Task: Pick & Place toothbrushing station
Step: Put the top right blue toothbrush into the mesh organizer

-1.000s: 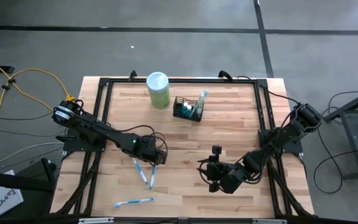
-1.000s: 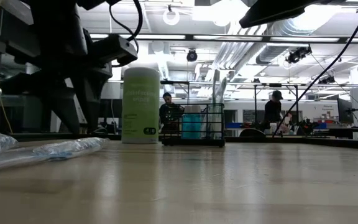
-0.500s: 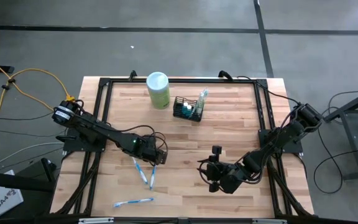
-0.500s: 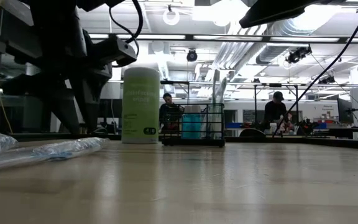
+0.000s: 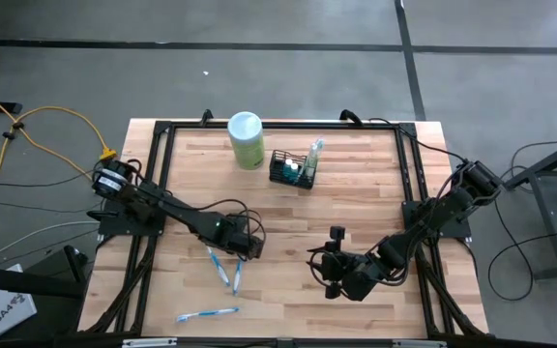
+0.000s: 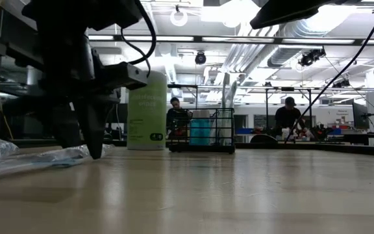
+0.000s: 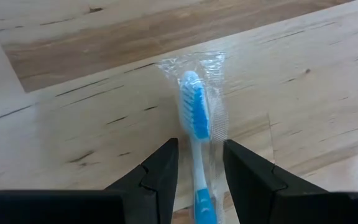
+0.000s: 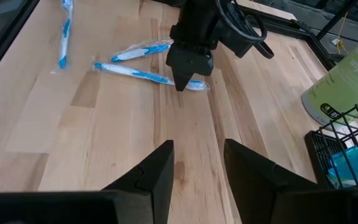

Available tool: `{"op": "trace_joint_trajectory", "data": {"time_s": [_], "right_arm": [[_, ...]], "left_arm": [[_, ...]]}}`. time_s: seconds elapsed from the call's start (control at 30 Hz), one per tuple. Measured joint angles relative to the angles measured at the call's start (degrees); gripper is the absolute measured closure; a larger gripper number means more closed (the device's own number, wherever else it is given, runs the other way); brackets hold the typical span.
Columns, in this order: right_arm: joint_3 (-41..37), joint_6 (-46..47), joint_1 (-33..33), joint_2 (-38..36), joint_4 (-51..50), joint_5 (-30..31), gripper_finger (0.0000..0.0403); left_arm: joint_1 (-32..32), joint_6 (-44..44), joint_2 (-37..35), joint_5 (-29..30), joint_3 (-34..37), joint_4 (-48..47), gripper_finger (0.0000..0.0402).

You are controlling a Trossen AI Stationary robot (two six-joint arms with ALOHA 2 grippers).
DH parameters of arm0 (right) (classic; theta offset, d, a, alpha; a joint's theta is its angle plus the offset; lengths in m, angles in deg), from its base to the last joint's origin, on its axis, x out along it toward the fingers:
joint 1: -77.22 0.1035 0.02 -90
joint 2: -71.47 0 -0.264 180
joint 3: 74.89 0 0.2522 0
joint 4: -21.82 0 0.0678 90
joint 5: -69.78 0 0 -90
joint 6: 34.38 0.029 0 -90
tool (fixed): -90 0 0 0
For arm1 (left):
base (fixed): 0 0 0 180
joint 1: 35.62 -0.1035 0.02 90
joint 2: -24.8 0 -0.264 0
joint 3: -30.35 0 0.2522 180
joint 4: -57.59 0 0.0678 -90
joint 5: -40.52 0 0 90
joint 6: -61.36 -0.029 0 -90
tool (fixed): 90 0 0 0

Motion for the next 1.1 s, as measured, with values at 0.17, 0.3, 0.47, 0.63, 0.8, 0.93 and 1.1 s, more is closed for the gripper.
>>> {"op": "trace_joint_trajectory", "data": {"time_s": [0.17,0.3,0.47,0.63,0.8,0.93,1.1], "right_arm": [[0.0,0.0,0.0,0.0,0.0,0.0,0.027],[0.0,0.0,0.0,0.0,0.0,0.0,0.027],[0.0,0.0,0.0,0.0,0.0,0.0,0.027],[0.0,0.0,0.0,0.0,0.0,0.0,0.027],[0.0,0.0,0.0,0.0,0.0,0.0,0.027],[0.0,0.0,0.0,0.0,-0.1,0.0,0.027],[0.0,0.0,0.0,0.0,-0.1,0.0,0.027]], "left_arm": [[0.0,0.2,0.1,-0.3,0.0,-0.1,0.0277],[0.0,0.3,0.2,-0.5,0.0,-0.7,0.0277],[0.0,1.4,0.4,-0.8,-0.1,-2.9,0.0277],[0.0,1.4,0.5,-0.3,0.0,-3.9,0.0278],[0.0,1.1,1.7,0.9,0.0,-6.0,0.0278],[0.0,0.7,4.2,0.6,-0.1,-6.2,0.0278],[0.0,0.1,4.8,0.7,-0.1,-6.4,0.0278]]}}
